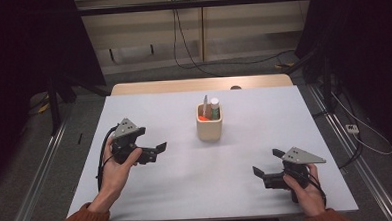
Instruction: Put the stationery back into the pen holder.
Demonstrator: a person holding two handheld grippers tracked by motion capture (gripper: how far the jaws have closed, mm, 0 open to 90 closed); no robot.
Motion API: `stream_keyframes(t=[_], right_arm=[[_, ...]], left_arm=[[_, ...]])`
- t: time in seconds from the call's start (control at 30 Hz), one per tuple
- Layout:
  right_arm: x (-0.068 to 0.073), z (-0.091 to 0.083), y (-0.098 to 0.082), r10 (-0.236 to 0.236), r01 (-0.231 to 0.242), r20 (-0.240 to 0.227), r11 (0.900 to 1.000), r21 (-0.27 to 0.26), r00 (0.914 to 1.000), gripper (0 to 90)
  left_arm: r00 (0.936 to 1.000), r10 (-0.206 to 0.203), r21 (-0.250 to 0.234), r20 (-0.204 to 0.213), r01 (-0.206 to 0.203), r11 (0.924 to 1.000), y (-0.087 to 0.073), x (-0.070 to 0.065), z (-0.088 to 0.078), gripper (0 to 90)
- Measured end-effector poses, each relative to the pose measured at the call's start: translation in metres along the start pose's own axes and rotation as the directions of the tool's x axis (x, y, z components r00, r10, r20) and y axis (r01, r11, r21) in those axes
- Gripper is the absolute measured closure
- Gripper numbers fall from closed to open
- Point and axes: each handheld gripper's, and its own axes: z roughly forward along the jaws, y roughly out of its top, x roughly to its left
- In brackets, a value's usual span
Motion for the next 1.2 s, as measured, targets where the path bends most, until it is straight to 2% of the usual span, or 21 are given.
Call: stream_keyframes(t=[0.13, 0.37, 0.47, 0.6, 0.77, 0.9, 1.2], right_arm=[[0.000, 0.000, 0.000, 0.001, -0.001, 0.000, 1.000, 0.002, 1.0000, 4.1], [0.000, 0.000, 0.000, 0.001, -0.001, 0.000, 1.000, 0.000, 1.0000, 4.1], [0.000, 0.000, 0.000, 0.001, -0.001, 0.001, 1.000, 0.002, 1.0000, 4.2], [0.001, 0.000, 0.000, 0.002, -0.002, 0.001, 1.000, 0.001, 1.0000, 4.2], [0.001, 0.001, 0.000, 0.002, -0.002, 0.002, 1.000, 0.001, 1.0000, 4.2], [0.001, 0.001, 0.000, 0.001, -0.001, 0.001, 1.000, 0.002, 1.0000, 4.2], [0.001, 0.001, 0.000, 0.000, 0.000, 0.001, 1.000, 0.003, 1.0000, 4.2]], left_arm=[[1.0000, 0.006, 0.000, -0.002, -0.006, 1.0000, -0.006, -0.001, -0.006, 5.0], [0.9983, 0.034, -0.007, -0.047, -0.034, 0.9994, -0.017, -0.006, -0.019, 5.6], [0.9987, 0.025, -0.012, -0.045, -0.025, 0.9996, -0.023, -0.007, -0.024, 5.6], [0.9976, 0.044, 0.001, -0.054, -0.044, 0.9990, -0.030, -0.011, -0.029, 5.6], [0.9984, 0.029, -0.005, -0.048, -0.030, 0.9995, -0.041, -0.015, -0.031, 5.6], [0.9978, 0.010, -0.018, -0.065, -0.011, 0.9998, -0.048, -0.016, -0.034, 5.6], [0.9961, -0.010, 0.005, -0.087, 0.010, 0.9999, -0.067, -0.018, -0.036, 5.6]])
